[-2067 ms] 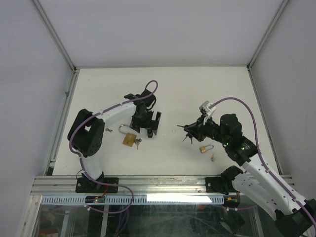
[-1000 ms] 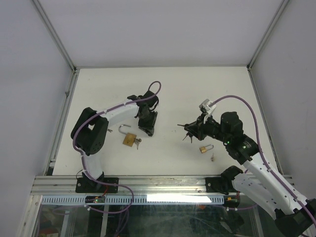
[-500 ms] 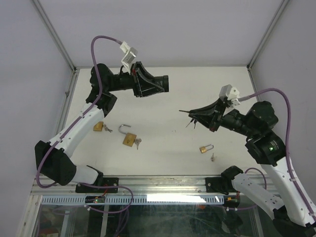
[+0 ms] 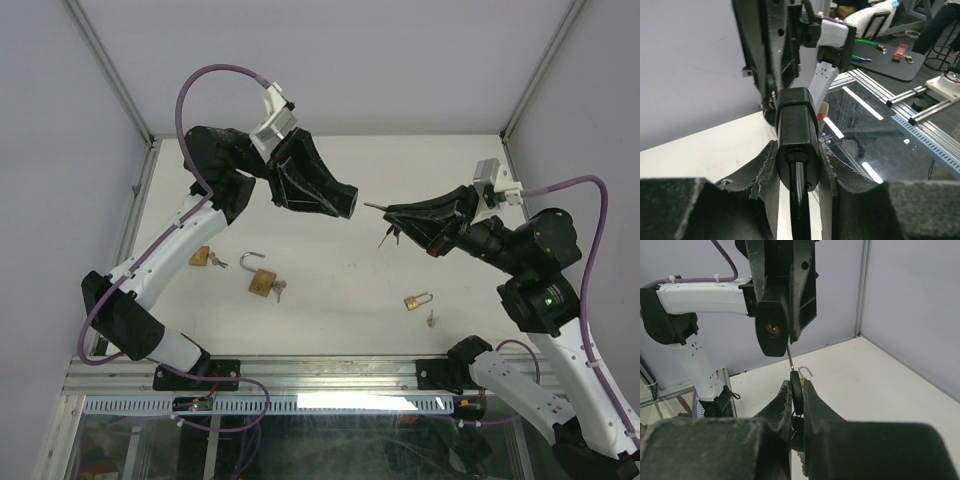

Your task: Unlock with the key

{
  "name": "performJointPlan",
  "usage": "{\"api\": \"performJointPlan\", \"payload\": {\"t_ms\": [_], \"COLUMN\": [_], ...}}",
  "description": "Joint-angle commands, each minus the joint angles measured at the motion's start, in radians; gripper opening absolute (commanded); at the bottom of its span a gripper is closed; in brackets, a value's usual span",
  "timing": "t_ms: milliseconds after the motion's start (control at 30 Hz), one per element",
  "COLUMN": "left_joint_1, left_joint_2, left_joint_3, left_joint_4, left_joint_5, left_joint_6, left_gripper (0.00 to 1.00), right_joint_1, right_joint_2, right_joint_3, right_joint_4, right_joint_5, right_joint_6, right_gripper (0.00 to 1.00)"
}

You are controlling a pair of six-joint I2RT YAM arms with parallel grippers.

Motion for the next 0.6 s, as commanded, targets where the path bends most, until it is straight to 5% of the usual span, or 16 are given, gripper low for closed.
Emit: {"api": "performJointPlan", "payload": {"t_ms": [0, 567], "left_joint_1": [-0.023, -0.033], "left_joint_2": [-0.008, 0.001], "left_joint_3": [0.061, 0.058], "left_joint_4": [0.038, 0.007], "left_joint_5": [-0.008, -0.053], "left_joint_6": [0.016, 0.07], "left_gripper": [0.0, 0.0], "right_joint_1": [-0.004, -0.004], "right_joint_2": [-0.003, 0.017], "right_joint_3": [0.002, -0.006], "right_joint_4": [0.151, 0.095], "right_joint_5": [0.003, -0.058], "right_joint_6": [0.058, 0.062], "right_gripper": [0.0, 0.0]}}
